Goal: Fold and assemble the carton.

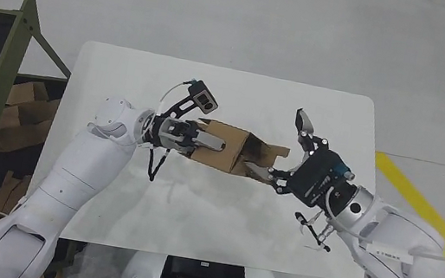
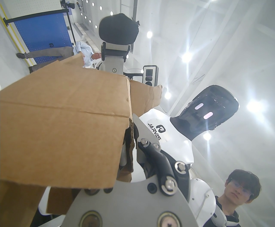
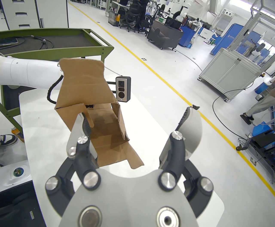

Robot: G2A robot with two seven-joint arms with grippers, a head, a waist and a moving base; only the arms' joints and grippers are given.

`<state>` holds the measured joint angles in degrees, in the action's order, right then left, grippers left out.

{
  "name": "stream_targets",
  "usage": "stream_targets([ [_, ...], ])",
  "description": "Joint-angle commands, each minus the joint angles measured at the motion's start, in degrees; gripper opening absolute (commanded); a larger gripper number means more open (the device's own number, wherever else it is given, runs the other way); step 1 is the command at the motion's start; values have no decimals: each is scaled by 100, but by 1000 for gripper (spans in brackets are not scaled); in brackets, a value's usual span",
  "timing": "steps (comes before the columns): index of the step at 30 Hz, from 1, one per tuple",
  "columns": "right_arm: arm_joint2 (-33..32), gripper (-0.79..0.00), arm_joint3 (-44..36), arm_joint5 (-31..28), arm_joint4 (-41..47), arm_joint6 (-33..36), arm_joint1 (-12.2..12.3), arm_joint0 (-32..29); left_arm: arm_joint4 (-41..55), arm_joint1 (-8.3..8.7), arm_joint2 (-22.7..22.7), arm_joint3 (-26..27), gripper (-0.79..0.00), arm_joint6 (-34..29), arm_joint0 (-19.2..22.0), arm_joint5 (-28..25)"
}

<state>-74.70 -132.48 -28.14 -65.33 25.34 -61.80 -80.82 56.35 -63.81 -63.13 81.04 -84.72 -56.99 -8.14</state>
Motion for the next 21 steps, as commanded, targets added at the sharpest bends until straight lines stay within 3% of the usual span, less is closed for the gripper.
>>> stream_targets([
  [1, 62, -62, 20, -17, -6, 53, -3, 46, -11, -2, -21, 18, -785, 4, -15, -22],
  [21, 292, -22, 78, -80, 122, 304, -6, 234, -124, -33, -183, 122, -785, -31, -102, -258],
])
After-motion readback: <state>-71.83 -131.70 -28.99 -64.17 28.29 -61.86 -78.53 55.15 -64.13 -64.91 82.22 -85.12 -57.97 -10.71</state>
